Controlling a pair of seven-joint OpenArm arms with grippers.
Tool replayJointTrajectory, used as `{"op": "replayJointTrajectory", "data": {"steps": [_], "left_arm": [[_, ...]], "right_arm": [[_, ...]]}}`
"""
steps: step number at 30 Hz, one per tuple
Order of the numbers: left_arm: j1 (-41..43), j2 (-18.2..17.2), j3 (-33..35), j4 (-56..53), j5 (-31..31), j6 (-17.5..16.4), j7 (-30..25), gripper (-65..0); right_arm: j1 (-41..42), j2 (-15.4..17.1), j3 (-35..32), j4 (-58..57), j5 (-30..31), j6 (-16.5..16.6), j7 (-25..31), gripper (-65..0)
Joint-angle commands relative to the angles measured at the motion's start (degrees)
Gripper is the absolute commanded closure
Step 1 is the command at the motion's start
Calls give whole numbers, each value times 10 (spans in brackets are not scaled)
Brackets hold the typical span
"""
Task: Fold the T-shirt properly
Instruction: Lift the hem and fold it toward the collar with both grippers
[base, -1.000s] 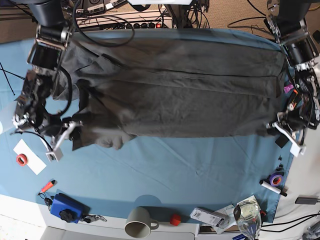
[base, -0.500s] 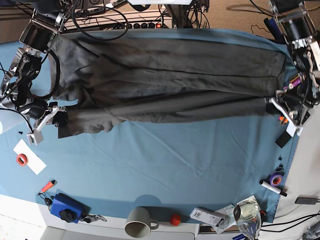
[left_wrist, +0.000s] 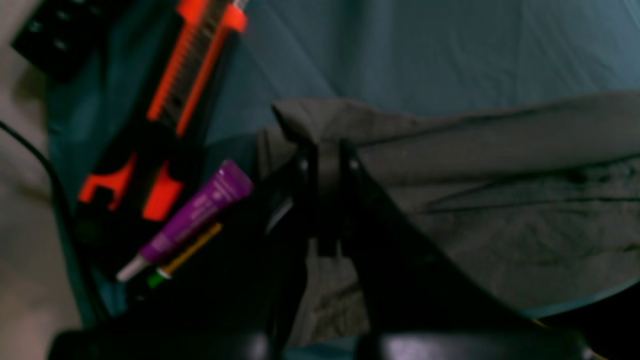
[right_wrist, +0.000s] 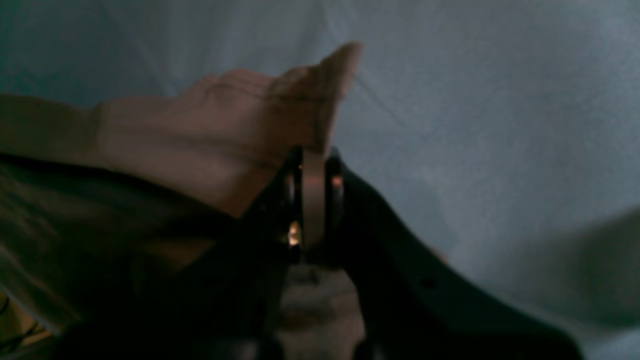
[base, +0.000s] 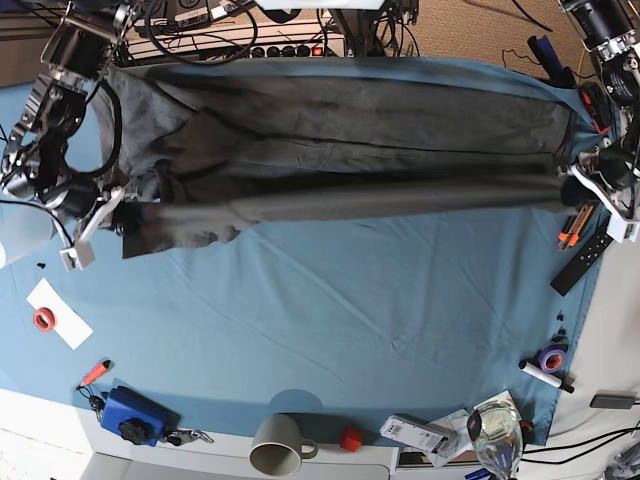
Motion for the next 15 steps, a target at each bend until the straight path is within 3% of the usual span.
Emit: {"op": "replayJointTrajectory", "data": {"steps": [1, 11, 15], "left_arm": [[-2, -12, -5, 9, -6, 0, -7, 0], [5, -12, -5, 10, -7, 0, 2, 0], [25, -12, -5, 10, -7, 0, 3, 0]], "right_arm": [[0, 11, 6, 16, 9, 2, 13, 0], [-90, 10, 110, 90, 39, 14, 10, 0], [-122, 10, 122, 99, 39, 14, 6, 0]]}}
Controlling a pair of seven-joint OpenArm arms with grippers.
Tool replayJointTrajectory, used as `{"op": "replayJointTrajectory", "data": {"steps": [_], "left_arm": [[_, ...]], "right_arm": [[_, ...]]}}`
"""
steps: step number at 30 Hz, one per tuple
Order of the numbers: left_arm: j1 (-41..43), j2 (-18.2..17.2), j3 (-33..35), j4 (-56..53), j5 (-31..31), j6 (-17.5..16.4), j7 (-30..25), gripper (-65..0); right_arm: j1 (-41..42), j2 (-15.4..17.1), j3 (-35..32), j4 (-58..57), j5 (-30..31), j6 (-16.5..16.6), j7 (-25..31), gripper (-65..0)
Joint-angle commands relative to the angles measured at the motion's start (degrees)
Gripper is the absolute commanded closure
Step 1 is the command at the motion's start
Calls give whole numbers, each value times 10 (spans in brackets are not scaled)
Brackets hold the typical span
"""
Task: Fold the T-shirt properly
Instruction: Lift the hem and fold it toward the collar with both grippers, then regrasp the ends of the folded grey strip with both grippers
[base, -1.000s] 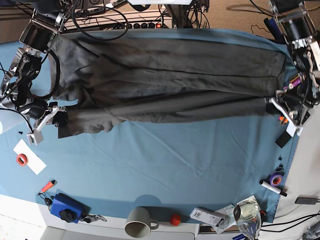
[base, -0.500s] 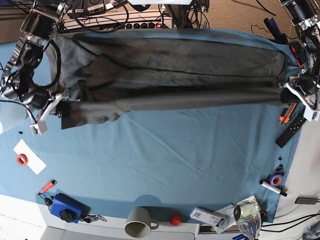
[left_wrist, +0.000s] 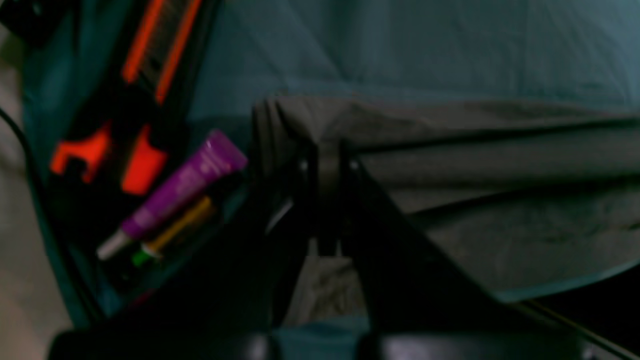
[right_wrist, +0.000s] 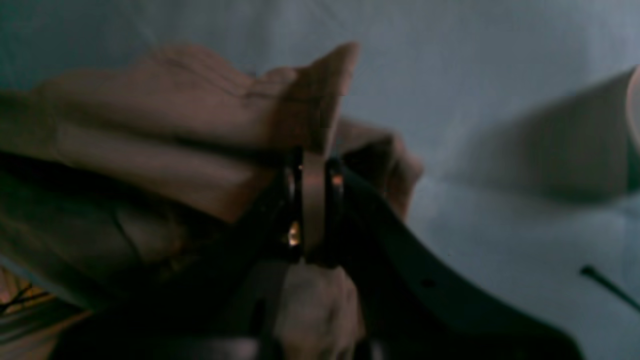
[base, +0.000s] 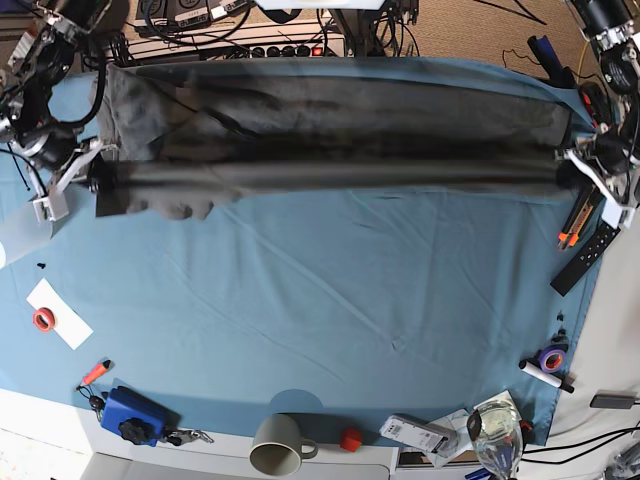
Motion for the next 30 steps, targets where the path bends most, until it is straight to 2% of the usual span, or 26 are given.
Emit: {"op": "replayJointTrajectory", "data": {"steps": [1, 17, 25, 30], "left_arm": [[-1, -13, -5, 9, -3, 0, -6, 0], [23, -13, -5, 27, -7, 0, -3, 0], [53, -11, -5, 27, -8, 0, -3, 0], [52, -11, -5, 27, -7, 0, -7, 0]], "right_arm": [[-2, 13, 6, 11, 1, 1, 7, 0], [-93, 13, 8, 11, -1, 1, -1, 0], [-100, 12, 8, 11, -4, 1, -1, 0], [-113, 0, 7, 11, -6, 0, 2, 0]]}}
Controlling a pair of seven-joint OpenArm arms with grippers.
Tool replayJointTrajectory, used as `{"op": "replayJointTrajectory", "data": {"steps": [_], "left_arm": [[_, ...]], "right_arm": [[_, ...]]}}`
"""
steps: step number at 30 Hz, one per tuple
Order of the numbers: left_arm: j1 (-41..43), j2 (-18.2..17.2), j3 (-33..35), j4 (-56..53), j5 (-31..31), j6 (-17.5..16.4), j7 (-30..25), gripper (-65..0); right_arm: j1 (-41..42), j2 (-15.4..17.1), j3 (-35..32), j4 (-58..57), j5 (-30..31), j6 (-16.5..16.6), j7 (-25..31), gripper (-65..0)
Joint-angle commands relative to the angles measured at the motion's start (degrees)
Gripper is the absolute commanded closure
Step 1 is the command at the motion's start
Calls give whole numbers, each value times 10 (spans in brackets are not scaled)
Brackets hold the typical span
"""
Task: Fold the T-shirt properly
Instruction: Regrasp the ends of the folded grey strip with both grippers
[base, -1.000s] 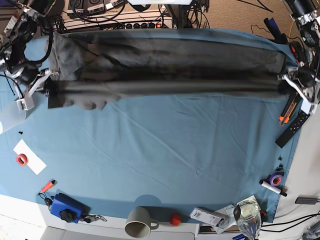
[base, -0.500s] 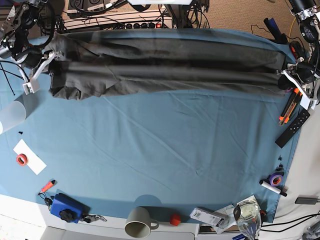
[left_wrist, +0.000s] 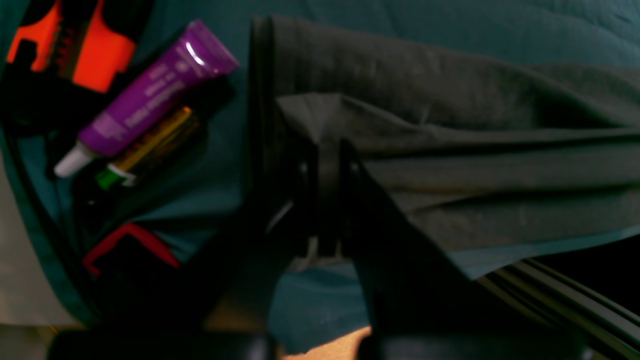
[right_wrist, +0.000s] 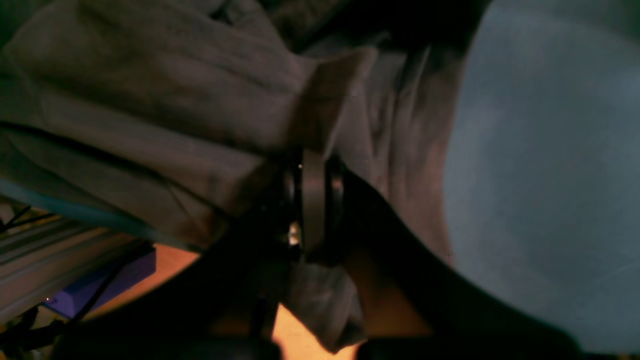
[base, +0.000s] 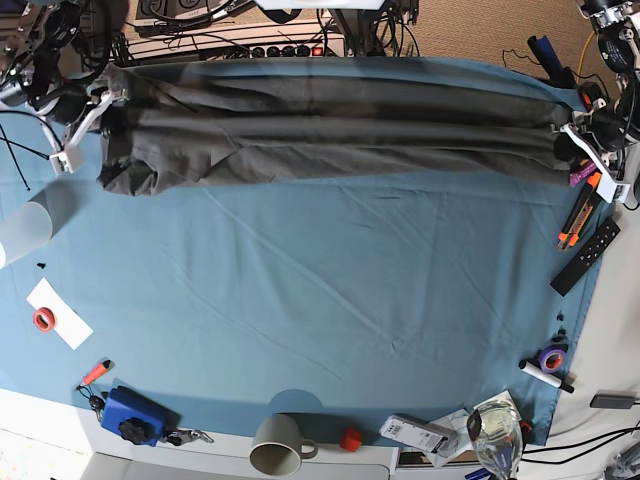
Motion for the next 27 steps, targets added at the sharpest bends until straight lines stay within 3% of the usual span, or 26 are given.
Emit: {"op": "replayJointTrajectory", "data": {"steps": [1, 5, 8, 10, 15, 17, 27], "left_arm": [[-2, -11, -5, 9, -3, 0, -10, 0], [-2, -11, -5, 9, -3, -3, -10, 0], [-2, -11, -5, 9, -3, -30, -10, 0], [-2, -11, -5, 9, -4, -30, -10, 0], [-2, -11, -5, 9, -4, -30, -10, -254], [-2, -11, -5, 10, -4, -30, -10, -315], [-1, -9, -5, 10, -20, -30, -26, -333]], "right_arm": [[0, 6, 7, 9, 1, 1, 10, 0], [0, -4, 7, 9, 2, 1, 10, 0], [0, -5, 7, 9, 2, 1, -2, 0], [0, -5, 7, 9, 2, 1, -11, 0], [0, -5, 7, 9, 3, 1, -14, -136], [0, -5, 7, 9, 3, 1, -14, -162], [1, -5, 7, 9, 3, -4, -14, -162]]}}
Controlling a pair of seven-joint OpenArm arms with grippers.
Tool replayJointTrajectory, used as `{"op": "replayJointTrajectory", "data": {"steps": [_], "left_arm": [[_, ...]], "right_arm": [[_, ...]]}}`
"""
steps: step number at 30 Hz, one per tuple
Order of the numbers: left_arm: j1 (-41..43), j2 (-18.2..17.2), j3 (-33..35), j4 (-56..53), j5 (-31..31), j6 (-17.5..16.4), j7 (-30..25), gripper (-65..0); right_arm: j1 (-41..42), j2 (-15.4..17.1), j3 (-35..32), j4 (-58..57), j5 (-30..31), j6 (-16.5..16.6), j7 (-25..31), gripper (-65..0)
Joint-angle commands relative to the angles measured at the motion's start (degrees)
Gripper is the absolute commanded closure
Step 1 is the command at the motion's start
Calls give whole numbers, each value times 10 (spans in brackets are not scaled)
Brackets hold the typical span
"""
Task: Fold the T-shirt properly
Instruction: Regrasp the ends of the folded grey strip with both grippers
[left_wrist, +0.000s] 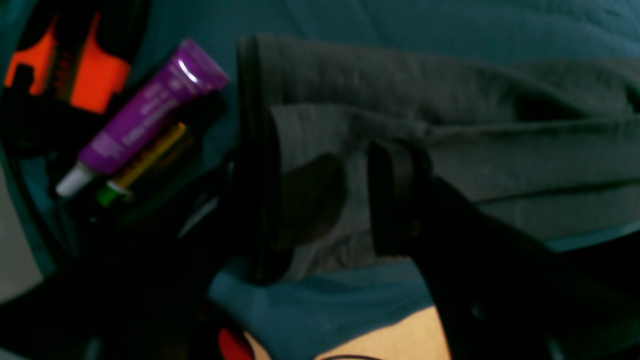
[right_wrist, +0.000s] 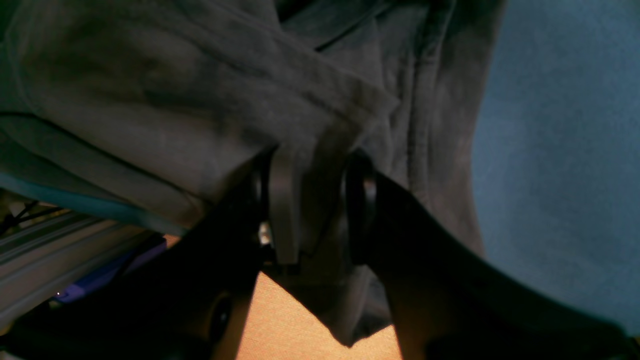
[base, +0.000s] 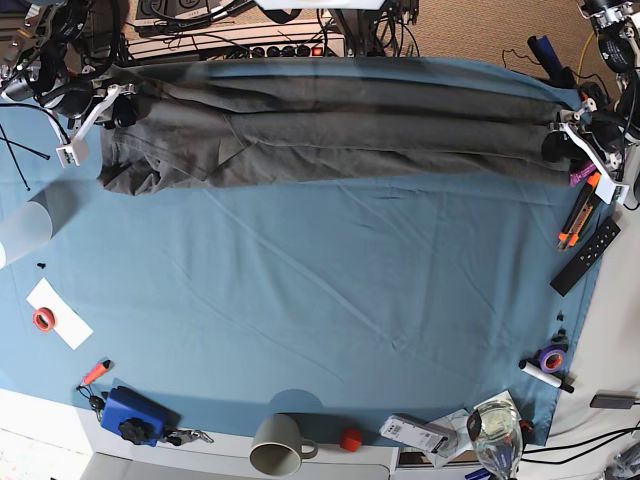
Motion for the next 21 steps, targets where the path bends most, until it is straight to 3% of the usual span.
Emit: {"op": "replayJointTrajectory", "data": {"steps": [1, 4, 7, 14, 17, 21], "left_arm": [[-1, -7, -4, 10, -9, -2, -15, -333], [-1, 10, -4, 7, 23, 4, -37, -333], [-1, 28, -4, -7, 54, 33, -40, -333], [-1, 50, -4, -38, 56, 37, -13, -322], [5, 50, -4, -26, 62, 68, 19, -280], [53, 51, -4, 40, 67, 88, 17, -251]], "right_arm": [[2, 10, 6, 9, 7, 1, 6, -162], [2, 10, 7, 9, 18, -1, 8, -162], [3, 10, 24, 9, 53, -5, 8, -162], [16, 10, 144, 9, 103, -5, 7, -162], [17, 10, 190, 9, 108, -5, 6, -162], [17, 10, 226, 9, 116, -2, 6, -162]]}}
